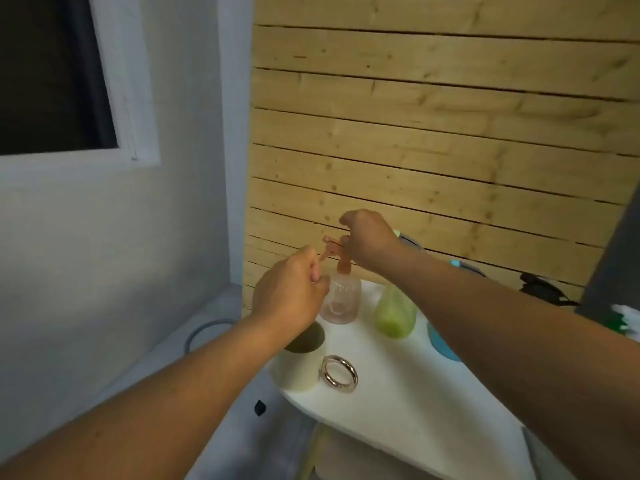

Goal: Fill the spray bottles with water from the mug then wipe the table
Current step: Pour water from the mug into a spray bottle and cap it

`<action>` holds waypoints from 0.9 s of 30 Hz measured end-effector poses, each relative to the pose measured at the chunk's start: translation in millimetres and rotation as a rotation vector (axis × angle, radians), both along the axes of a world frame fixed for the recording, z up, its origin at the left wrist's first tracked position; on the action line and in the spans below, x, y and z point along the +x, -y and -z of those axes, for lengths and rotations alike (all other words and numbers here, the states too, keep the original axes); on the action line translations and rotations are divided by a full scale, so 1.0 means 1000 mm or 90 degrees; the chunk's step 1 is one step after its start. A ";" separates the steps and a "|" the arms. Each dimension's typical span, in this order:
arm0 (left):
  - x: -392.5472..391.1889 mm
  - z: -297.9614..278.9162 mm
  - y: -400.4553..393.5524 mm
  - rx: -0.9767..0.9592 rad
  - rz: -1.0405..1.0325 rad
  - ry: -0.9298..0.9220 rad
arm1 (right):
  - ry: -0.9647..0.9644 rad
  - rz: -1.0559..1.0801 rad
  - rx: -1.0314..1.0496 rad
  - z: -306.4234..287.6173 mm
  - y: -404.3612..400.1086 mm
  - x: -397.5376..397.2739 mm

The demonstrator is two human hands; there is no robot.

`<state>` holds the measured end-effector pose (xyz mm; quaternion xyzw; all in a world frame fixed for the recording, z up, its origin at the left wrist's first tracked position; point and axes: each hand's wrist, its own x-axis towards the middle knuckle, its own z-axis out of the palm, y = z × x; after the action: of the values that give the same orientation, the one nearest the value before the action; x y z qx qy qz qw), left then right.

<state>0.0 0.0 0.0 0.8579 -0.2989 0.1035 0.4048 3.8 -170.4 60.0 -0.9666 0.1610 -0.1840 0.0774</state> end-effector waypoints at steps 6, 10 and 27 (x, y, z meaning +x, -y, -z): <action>0.023 0.009 0.023 0.035 0.048 -0.031 | -0.106 0.005 -0.065 0.019 -0.001 0.043; 0.038 0.024 0.027 0.053 0.040 -0.023 | -0.124 0.004 -0.096 0.040 0.005 0.054; 0.008 -0.005 -0.005 -0.013 0.024 -0.057 | 0.032 -0.060 -0.065 -0.094 -0.032 -0.039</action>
<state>8.2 5.1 5.0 0.8518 -0.2956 0.0600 0.4284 -35.0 -138.2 153.8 -0.9708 0.1041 -0.2123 0.0405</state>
